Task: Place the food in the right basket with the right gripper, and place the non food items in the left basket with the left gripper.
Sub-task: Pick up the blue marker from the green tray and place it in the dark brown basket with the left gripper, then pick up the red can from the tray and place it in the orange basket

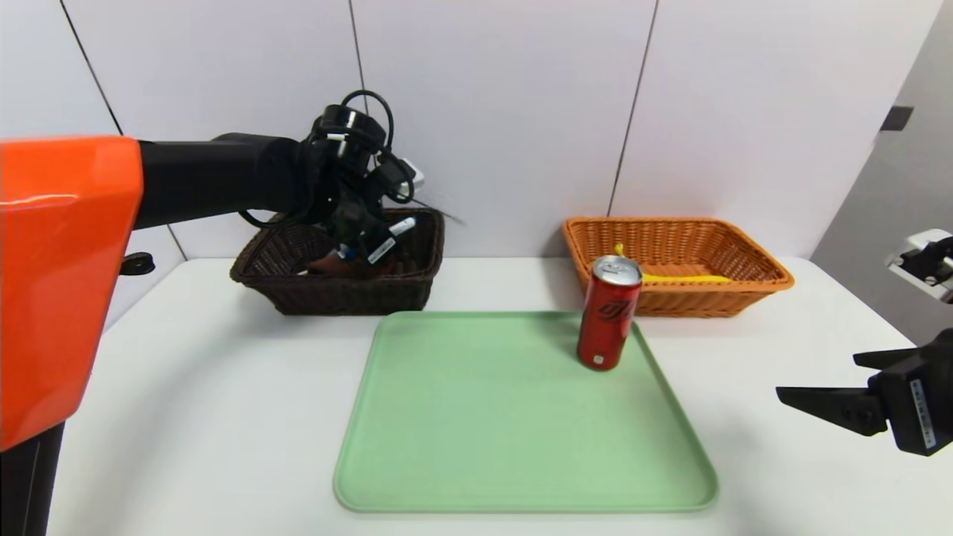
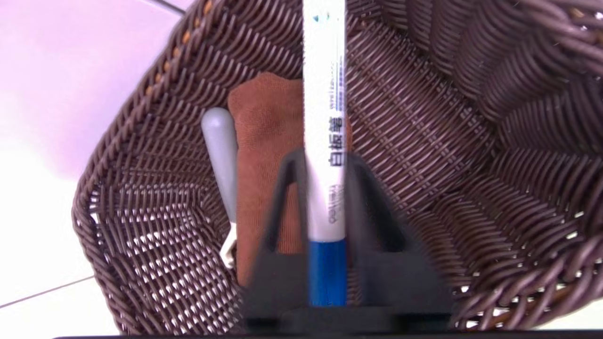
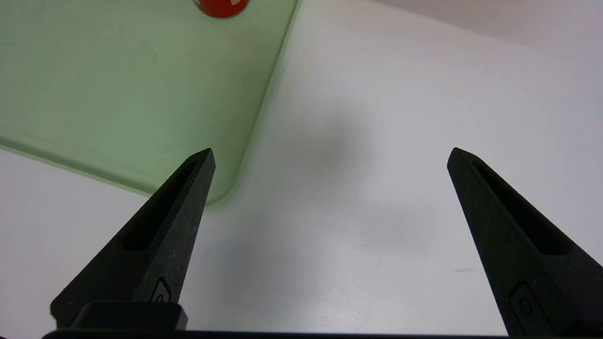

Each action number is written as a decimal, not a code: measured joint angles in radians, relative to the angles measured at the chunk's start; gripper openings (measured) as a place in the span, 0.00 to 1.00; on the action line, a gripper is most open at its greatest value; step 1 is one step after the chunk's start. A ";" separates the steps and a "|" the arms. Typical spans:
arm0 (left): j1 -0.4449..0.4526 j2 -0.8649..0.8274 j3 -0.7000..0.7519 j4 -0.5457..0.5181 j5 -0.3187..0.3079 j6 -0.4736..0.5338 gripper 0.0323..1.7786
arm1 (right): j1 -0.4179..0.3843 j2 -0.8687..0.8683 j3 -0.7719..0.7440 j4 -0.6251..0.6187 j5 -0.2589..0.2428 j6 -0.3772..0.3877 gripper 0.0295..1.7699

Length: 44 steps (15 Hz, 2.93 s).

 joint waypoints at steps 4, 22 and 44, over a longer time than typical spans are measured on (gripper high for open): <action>-0.001 -0.001 0.000 0.002 0.000 -0.055 0.52 | -0.004 -0.003 0.006 -0.001 0.001 0.000 0.96; -0.164 -0.643 0.624 0.004 0.087 -0.761 0.91 | 0.020 -0.012 0.166 -0.411 0.273 -0.097 0.97; -0.170 -0.939 0.897 0.003 0.080 -0.757 0.95 | 0.136 0.597 0.357 -1.585 0.283 -0.095 0.97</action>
